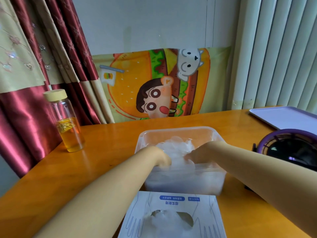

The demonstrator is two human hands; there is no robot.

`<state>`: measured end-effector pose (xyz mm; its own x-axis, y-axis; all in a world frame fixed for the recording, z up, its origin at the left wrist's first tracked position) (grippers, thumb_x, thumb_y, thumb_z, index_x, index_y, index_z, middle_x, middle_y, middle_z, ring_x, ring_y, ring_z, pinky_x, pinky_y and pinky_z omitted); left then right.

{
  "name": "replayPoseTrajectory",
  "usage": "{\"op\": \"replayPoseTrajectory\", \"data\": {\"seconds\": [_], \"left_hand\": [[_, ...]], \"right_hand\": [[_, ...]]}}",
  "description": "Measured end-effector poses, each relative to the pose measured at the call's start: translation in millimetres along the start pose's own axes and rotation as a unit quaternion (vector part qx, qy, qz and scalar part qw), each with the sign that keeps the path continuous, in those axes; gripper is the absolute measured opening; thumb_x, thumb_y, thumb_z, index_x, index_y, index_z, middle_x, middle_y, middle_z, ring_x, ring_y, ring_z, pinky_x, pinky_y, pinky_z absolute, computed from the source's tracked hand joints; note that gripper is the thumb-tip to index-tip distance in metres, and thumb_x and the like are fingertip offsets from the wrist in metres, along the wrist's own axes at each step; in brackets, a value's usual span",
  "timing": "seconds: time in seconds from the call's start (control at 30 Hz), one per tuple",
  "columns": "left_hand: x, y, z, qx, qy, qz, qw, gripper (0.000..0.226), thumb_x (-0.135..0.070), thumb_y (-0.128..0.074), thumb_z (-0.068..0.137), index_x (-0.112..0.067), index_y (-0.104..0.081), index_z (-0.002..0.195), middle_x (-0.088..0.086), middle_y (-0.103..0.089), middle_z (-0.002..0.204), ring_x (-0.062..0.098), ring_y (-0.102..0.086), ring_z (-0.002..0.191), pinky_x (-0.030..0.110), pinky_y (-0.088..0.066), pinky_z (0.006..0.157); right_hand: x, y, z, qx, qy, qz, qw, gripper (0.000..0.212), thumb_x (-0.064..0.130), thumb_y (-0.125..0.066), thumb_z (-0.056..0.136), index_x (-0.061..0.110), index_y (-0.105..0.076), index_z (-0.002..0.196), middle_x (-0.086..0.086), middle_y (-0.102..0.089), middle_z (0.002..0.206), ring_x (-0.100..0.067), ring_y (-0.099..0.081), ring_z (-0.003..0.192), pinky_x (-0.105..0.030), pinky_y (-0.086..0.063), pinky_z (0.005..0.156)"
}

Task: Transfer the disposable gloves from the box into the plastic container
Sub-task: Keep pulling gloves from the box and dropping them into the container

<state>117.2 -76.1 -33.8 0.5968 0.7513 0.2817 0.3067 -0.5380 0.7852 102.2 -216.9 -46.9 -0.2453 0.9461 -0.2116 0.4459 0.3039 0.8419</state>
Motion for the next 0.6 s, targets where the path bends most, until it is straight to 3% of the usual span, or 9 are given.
{"op": "replayPoseTrajectory", "data": {"seconds": [0.1,0.23,0.37,0.43,0.47,0.53,0.6], "left_hand": [[6,9,-16,-0.018,0.003,-0.092,0.996,0.047,-0.023,-0.043,0.1,-0.013,-0.038,0.146,0.005,-0.042,0.147,0.026,-0.05,0.119,0.033,-0.044,0.095],[33,16,-53,-0.083,-0.014,-0.224,0.971,0.048,-0.023,-0.055,0.097,-0.021,-0.043,0.144,-0.002,-0.051,0.141,0.021,-0.057,0.118,0.037,-0.054,0.093],[42,8,-103,-0.273,-0.074,-0.29,0.914,0.037,-0.016,-0.057,0.095,-0.024,-0.056,0.131,-0.011,-0.058,0.126,0.005,-0.057,0.106,0.018,-0.053,0.08],[35,-9,-124,-0.313,-0.101,-0.322,0.888,0.027,-0.02,-0.063,0.092,-0.031,-0.063,0.116,-0.017,-0.062,0.114,0.0,-0.058,0.098,0.018,-0.053,0.08],[29,-20,-132,-0.295,-0.118,-0.332,0.888,0.025,-0.023,-0.066,0.089,-0.035,-0.063,0.111,-0.019,-0.062,0.109,0.0,-0.059,0.096,0.019,-0.053,0.08],[11,-43,-141,-0.217,-0.134,-0.299,0.919,0.032,-0.031,-0.07,0.086,-0.04,-0.059,0.114,-0.023,-0.059,0.115,-0.003,-0.058,0.099,0.013,-0.049,0.081],[-4,-67,-142,-0.156,-0.128,-0.244,0.949,0.054,-0.036,-0.072,0.083,-0.037,-0.049,0.132,-0.021,-0.051,0.13,-0.001,-0.051,0.113,0.013,-0.043,0.089]], "right_hand": [[5,5,-10,-0.001,-0.006,0.045,0.999,0.047,0.023,-0.036,0.103,0.016,-0.026,0.148,-0.005,-0.029,0.152,-0.024,-0.03,0.137,-0.031,-0.026,0.109],[6,18,-33,-0.04,-0.021,0.094,0.994,0.062,0.033,-0.061,0.09,0.021,-0.035,0.145,-0.001,-0.035,0.149,-0.025,-0.039,0.132,-0.031,-0.035,0.108],[10,39,-73,-0.191,0.039,0.093,0.977,0.048,0.031,-0.066,0.087,0.018,-0.054,0.132,0.0,-0.058,0.13,-0.017,-0.056,0.111,-0.025,-0.043,0.097],[23,43,-100,-0.295,0.087,0.111,0.945,0.031,0.027,-0.065,0.088,0.019,-0.064,0.119,0.003,-0.067,0.115,-0.008,-0.059,0.091,-0.012,-0.044,0.077],[31,40,-114,-0.332,0.113,0.135,0.927,0.024,0.025,-0.065,0.088,0.021,-0.067,0.111,0.006,-0.069,0.107,-0.004,-0.059,0.082,-0.007,-0.044,0.069],[51,28,-141,-0.328,0.167,0.162,0.915,0.018,0.026,-0.067,0.086,0.026,-0.069,0.104,0.011,-0.07,0.098,0.0,-0.062,0.08,-0.01,-0.049,0.071],[69,7,-158,-0.204,0.194,0.172,0.944,0.038,0.037,-0.071,0.081,0.03,-0.06,0.117,0.013,-0.066,0.109,-0.001,-0.062,0.095,-0.012,-0.049,0.08]]}}
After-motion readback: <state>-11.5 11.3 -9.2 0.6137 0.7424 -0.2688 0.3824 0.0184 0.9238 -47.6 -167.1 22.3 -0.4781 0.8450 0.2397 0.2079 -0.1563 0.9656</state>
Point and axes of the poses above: each hand's wrist, its own z-axis towards the middle knuckle, its own y-axis out of the back of the hand, x = y × z, the point moved 1 cm from there along z, towards the middle knuckle
